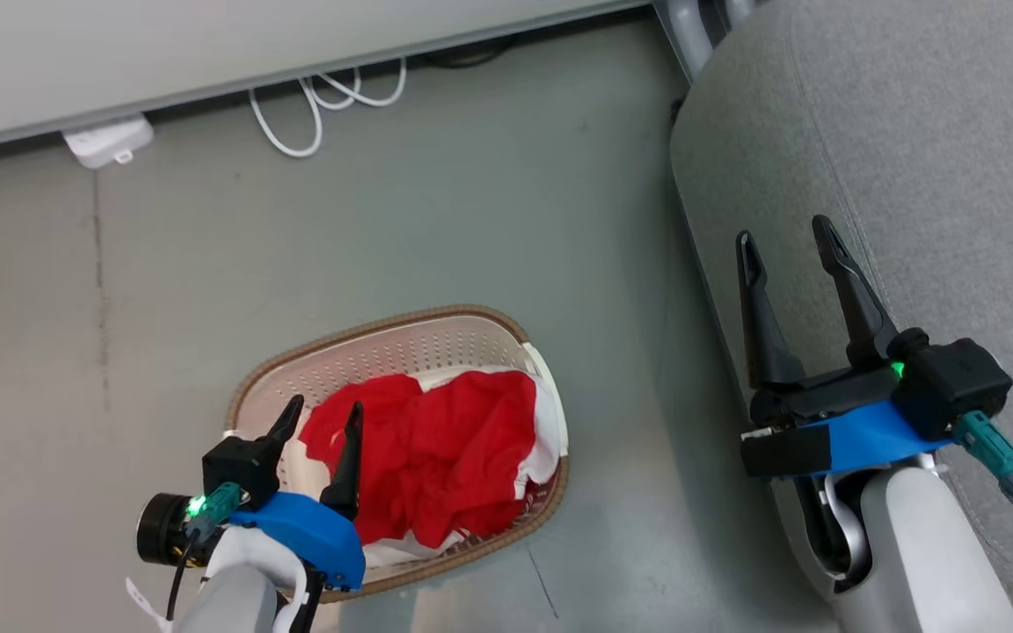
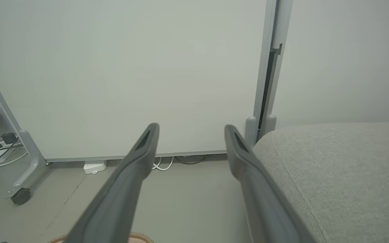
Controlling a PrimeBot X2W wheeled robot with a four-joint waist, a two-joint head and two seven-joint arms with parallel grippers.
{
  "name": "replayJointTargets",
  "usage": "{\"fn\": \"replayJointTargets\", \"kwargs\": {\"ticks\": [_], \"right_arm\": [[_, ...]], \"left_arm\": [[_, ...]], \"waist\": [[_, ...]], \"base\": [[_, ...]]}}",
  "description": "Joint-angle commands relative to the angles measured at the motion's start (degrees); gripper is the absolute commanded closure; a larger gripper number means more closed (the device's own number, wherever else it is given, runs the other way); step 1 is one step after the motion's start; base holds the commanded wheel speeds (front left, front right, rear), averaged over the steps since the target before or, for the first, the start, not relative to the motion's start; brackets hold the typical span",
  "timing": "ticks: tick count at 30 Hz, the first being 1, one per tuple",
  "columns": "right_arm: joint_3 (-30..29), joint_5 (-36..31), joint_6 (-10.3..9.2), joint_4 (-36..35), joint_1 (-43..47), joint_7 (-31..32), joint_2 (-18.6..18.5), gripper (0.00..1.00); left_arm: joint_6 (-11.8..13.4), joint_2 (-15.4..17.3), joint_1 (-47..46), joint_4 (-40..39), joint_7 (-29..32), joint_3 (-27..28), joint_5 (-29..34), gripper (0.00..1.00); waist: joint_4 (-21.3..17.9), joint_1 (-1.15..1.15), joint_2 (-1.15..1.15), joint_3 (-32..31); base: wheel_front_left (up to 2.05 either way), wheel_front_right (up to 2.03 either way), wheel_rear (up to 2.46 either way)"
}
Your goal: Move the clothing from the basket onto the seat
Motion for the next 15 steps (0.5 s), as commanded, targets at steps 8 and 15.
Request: {"fn": "replayJointTargets", "kwargs": {"ticks": [8,15], "right_arm": [[3.0,3.0,-0.01,2.2,-4.6,-2.3,-0.1,0.00],[6.5,5.6,-0.01,3.4,-6.9,-3.3,-0.1,0.00]], "left_arm": [[-2.3,0.0,-7.2,11.1,2.8,-2.3,-1.4,0.00],[-3.5,-0.4,-12.5,18.5,6.5,-3.5,-4.4,0.00]], "waist": [[-8.7,-0.01,0.00,10.0],[-13.2,-0.01,0.00,14.1]], "base": [[0.00,0.00,0.00],[0.00,0.00,0.00]]}}
